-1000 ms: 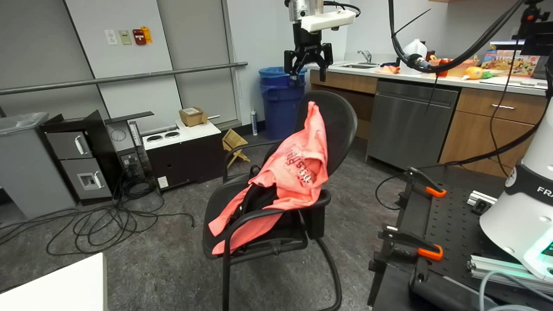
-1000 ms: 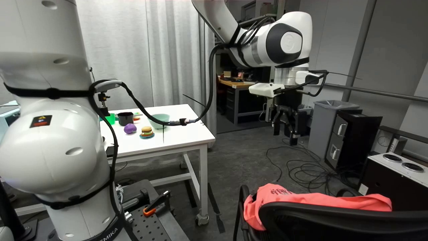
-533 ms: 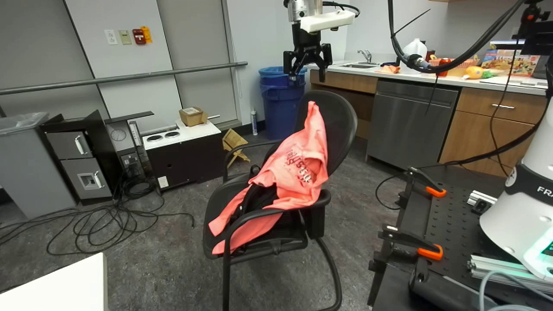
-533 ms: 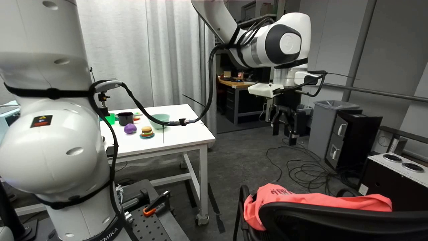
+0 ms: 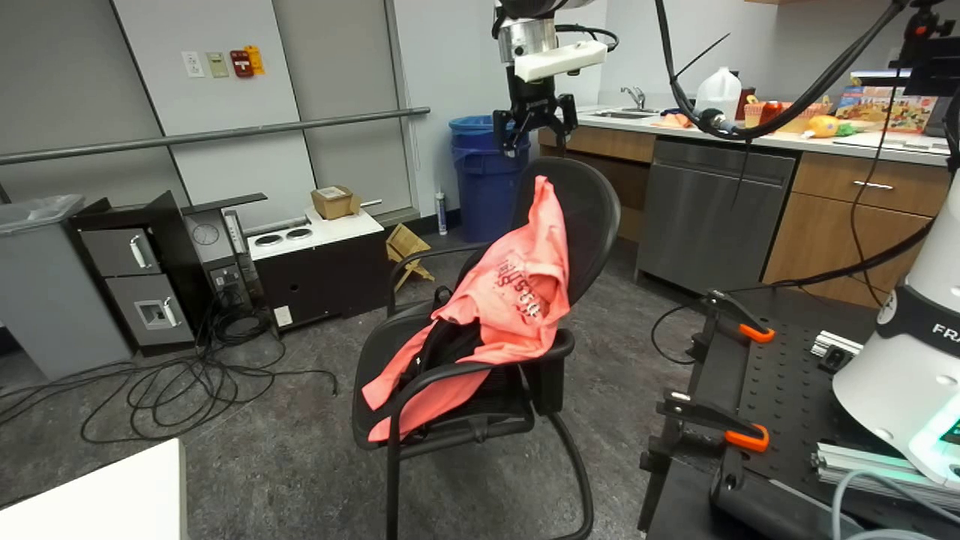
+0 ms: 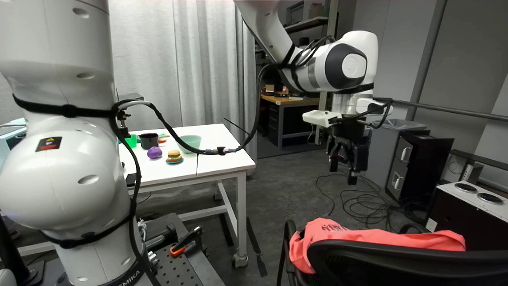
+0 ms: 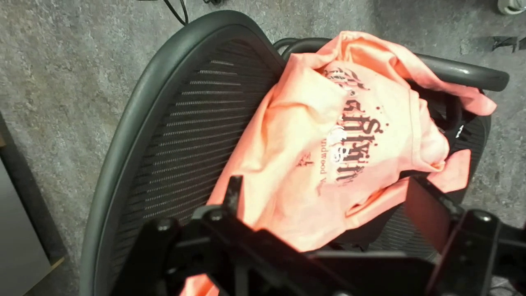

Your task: Hang the sweatshirt on the black chair

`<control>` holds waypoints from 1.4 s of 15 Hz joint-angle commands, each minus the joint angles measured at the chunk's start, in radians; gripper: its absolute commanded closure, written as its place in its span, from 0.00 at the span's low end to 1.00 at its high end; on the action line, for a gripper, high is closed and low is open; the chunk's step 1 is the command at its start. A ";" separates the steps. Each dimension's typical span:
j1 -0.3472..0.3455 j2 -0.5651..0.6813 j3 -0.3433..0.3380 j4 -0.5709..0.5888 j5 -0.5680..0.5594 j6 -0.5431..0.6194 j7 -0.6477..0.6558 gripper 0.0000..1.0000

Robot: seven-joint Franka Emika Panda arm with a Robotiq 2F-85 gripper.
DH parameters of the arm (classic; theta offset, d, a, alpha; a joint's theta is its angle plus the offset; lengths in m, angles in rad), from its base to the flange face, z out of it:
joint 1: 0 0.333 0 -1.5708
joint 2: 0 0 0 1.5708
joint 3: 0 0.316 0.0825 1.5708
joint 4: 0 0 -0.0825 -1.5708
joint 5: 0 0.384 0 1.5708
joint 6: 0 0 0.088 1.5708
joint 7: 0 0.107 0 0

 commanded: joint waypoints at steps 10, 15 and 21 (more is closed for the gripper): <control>0.015 0.314 -0.075 0.205 -0.005 0.014 0.132 0.00; 0.020 0.427 -0.098 0.302 -0.001 0.025 0.173 0.00; 0.029 0.508 -0.112 0.370 0.000 0.008 0.207 0.00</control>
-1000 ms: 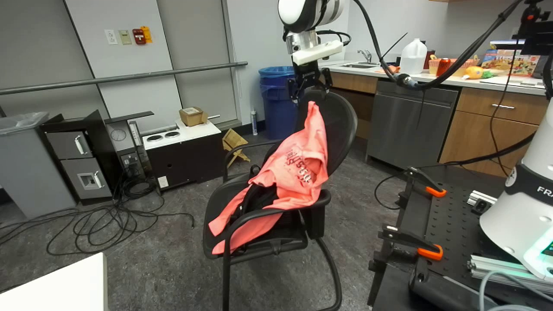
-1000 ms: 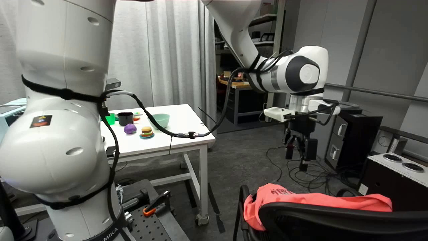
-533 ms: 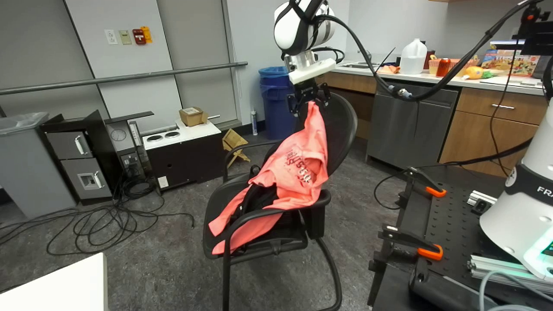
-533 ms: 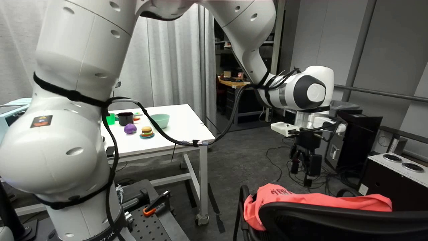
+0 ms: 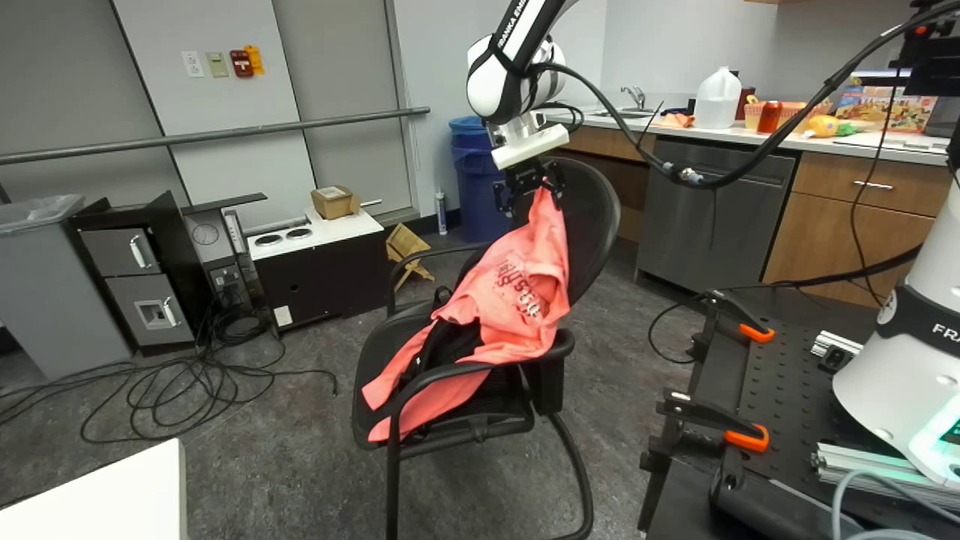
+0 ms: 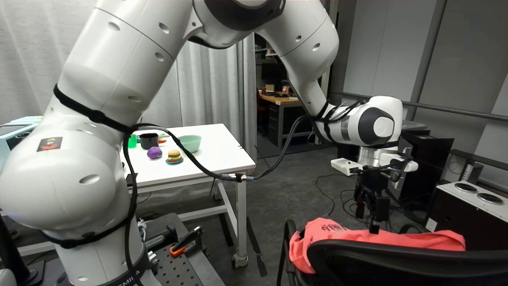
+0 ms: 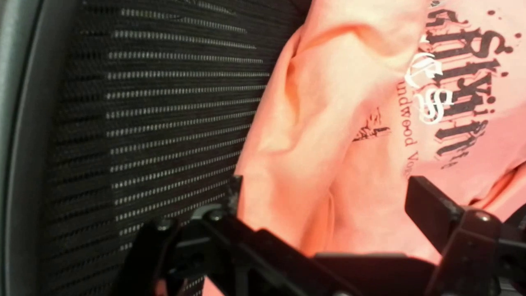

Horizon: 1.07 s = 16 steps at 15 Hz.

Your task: Hang the sweatshirt on the black chair

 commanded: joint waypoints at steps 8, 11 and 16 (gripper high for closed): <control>0.022 0.083 -0.045 0.070 0.004 -0.006 0.036 0.52; 0.020 0.087 -0.050 0.074 0.006 -0.006 0.036 0.74; 0.017 0.036 -0.062 0.055 0.011 -0.016 0.043 1.00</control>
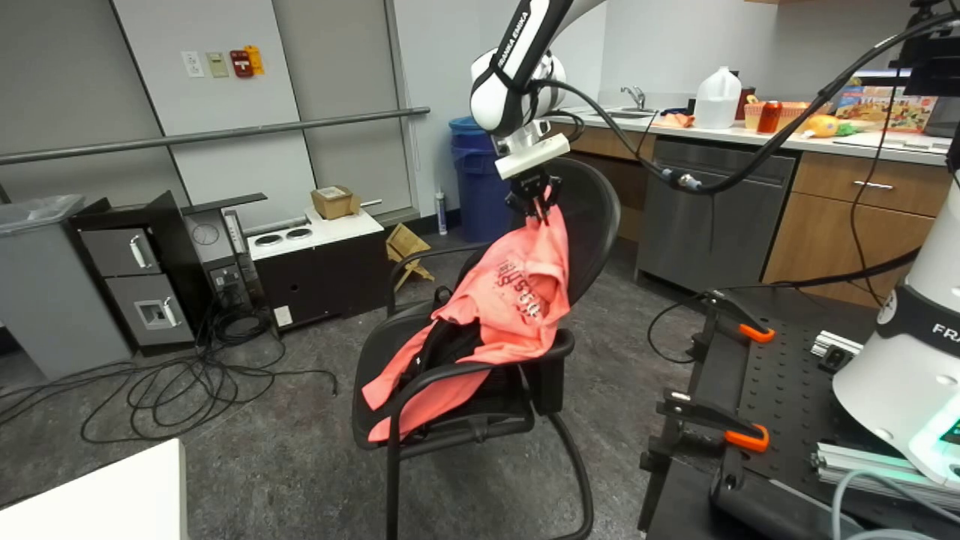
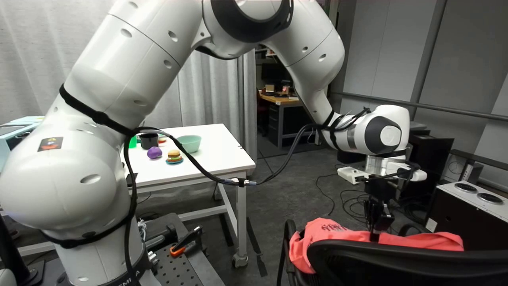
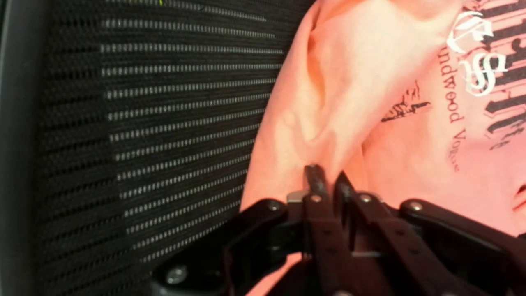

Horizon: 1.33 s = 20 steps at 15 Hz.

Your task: Hang the sweatshirt on the black chair

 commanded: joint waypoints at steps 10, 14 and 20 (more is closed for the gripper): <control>-0.033 -0.244 -0.061 0.014 0.003 -0.133 -0.008 1.00; -0.069 -0.306 -0.058 0.070 0.024 -0.155 -0.007 1.00; -0.117 -0.324 -0.059 0.201 0.057 -0.180 0.000 1.00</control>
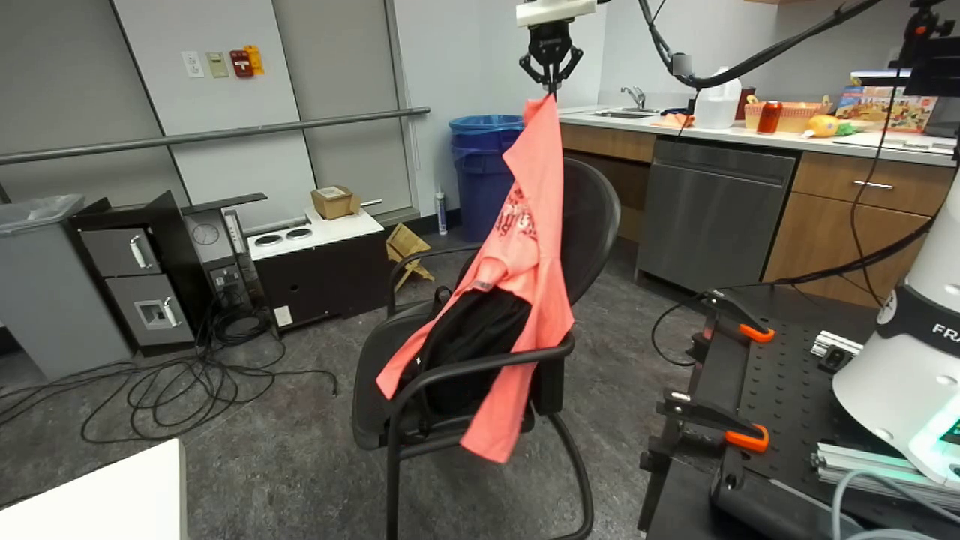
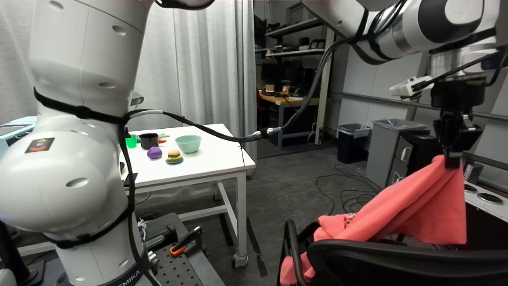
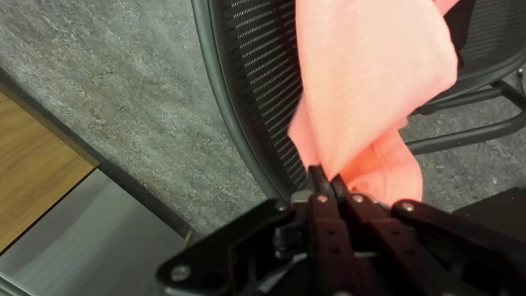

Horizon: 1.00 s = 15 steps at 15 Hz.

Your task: Hang the sweatshirt on the black chair

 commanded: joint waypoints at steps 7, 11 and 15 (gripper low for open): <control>-0.085 -0.005 -0.007 0.226 0.065 -0.062 0.014 1.00; -0.112 -0.022 -0.017 0.275 0.060 -0.054 0.019 1.00; -0.131 -0.048 -0.034 0.288 0.056 -0.048 0.022 1.00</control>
